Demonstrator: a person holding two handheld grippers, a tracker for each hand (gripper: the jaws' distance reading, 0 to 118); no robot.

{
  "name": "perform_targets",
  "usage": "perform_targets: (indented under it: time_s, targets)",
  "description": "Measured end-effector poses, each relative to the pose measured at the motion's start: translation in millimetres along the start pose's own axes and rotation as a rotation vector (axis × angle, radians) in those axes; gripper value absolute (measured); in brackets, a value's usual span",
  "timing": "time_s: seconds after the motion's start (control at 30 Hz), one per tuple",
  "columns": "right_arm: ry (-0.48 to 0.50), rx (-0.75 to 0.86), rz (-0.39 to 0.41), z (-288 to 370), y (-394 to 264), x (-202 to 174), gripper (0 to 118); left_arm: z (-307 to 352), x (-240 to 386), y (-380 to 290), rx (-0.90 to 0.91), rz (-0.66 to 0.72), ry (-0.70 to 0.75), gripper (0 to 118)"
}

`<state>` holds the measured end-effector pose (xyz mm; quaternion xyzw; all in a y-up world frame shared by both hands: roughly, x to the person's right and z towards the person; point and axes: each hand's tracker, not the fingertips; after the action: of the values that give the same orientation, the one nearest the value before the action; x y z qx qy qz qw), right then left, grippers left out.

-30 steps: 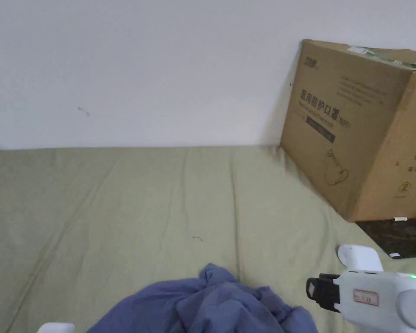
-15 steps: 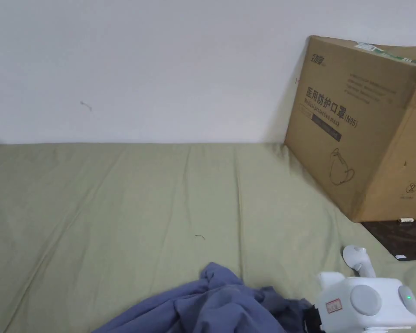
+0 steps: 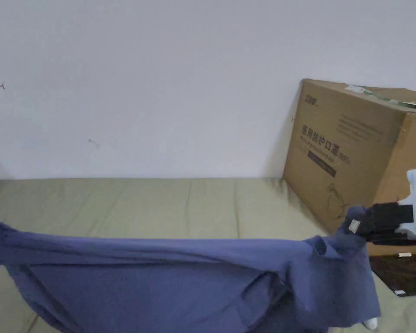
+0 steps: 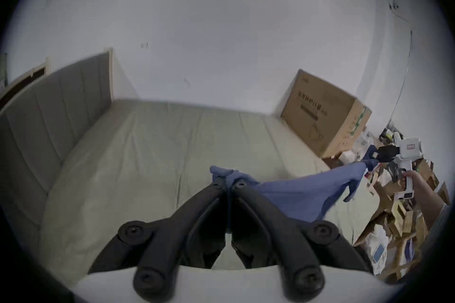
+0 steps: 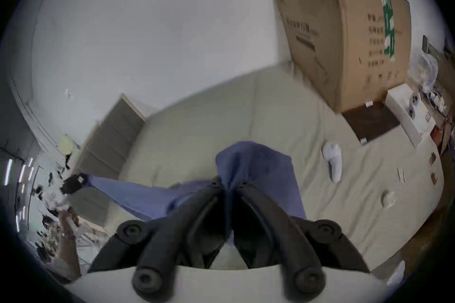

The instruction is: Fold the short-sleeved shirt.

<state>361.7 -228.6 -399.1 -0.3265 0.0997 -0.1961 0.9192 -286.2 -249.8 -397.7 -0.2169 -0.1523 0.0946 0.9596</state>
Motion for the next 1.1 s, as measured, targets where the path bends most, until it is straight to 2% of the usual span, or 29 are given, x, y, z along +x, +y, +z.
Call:
perform_targets:
  time_s: [0.07, 0.2, 0.37, 0.5, 0.6, 0.73, 0.87, 0.93, 1.03, 1.1]
  targets:
    - [0.022, 0.048, 0.001, 11, 28, -18, 2, -2, 4, 31, 0.037, -0.031, -0.010, 1]
    - [0.029, 0.130, 0.089, 19, 83, -59, 2, -9, 7, 90, 0.113, -0.143, 0.065, 1]
    - [0.020, 0.193, 0.114, 6, 152, -93, 2, -34, -6, 149, 0.152, -0.089, 0.083, 1]
    - [0.047, 0.289, 0.131, -19, 202, -114, 2, -65, -7, 184, 0.176, -0.132, 0.171, 1]
    - [0.003, 0.345, 0.141, -41, 231, -131, 2, -84, -9, 202, 0.248, -0.103, 0.188, 1]
    - [-0.010, 0.391, 0.158, -79, 254, -137, 2, -118, -11, 214, 0.309, -0.095, 0.247, 1]
    - [-0.041, 0.407, 0.154, -134, 245, -119, 2, -165, -17, 201, 0.292, -0.123, 0.288, 1]
    - [-0.041, 0.387, 0.117, -167, 225, -97, 2, -191, -25, 177, 0.223, -0.108, 0.313, 1]
    - [-0.095, 0.247, 0.013, -233, 163, -48, 2, -231, -47, 111, 0.068, -0.005, 0.288, 1]
    - [-0.142, 0.078, -0.062, -279, 101, -5, 2, -258, -64, 43, -0.114, 0.044, 0.293, 1]
